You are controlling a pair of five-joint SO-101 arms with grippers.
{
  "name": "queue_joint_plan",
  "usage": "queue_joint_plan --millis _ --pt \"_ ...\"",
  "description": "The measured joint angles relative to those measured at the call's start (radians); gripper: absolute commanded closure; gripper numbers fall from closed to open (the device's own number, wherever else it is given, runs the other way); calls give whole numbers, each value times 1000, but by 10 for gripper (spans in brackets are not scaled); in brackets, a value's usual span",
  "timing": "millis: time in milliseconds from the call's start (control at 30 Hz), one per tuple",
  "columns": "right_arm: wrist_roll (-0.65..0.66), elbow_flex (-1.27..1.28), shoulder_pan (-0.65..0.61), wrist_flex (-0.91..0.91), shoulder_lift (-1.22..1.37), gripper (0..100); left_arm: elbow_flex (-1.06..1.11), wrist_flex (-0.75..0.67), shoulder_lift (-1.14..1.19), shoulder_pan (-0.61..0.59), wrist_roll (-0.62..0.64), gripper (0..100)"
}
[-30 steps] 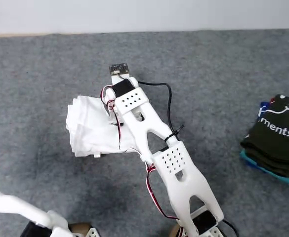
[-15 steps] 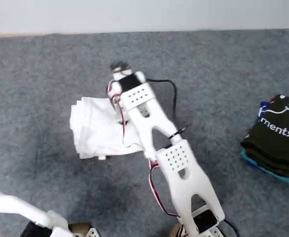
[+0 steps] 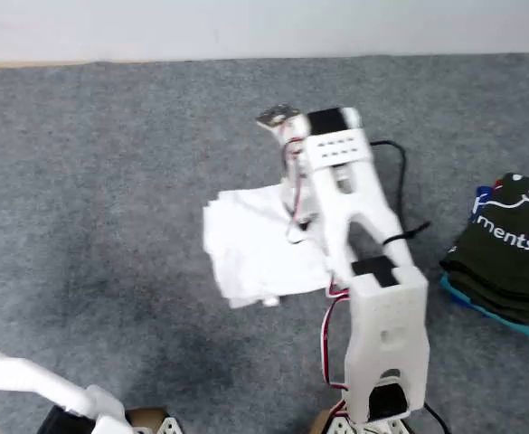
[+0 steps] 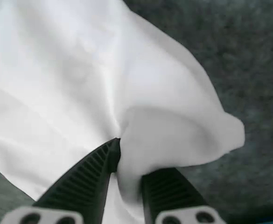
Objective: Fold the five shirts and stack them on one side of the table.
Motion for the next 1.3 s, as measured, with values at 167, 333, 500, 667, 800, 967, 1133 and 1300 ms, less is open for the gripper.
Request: queue_joint_plan --millis 167,333,500,667,800,967,1133,1300 --pt "347 3 61 -126 0 989 0 0 0 0 0 994" --pt "569 3 -3 -310 0 989 0 0 0 0 0 994" --pt "624 3 -129 -388 49 934 0 0 0 0 0 994" --pt "611 3 -137 -399 60 802 0 0 0 0 0 994" --pt "522 -8 -138 -356 58 802 0 0 0 0 -41 994" --pt "362 -112 -140 -255 26 801 0 2 0 0 -46 994" --pt "117 -213 -140 -176 -8 803 0 6 0 0 -46 994" --pt "-71 -285 -140 -94 -8 808 0 6 0 0 -46 994"
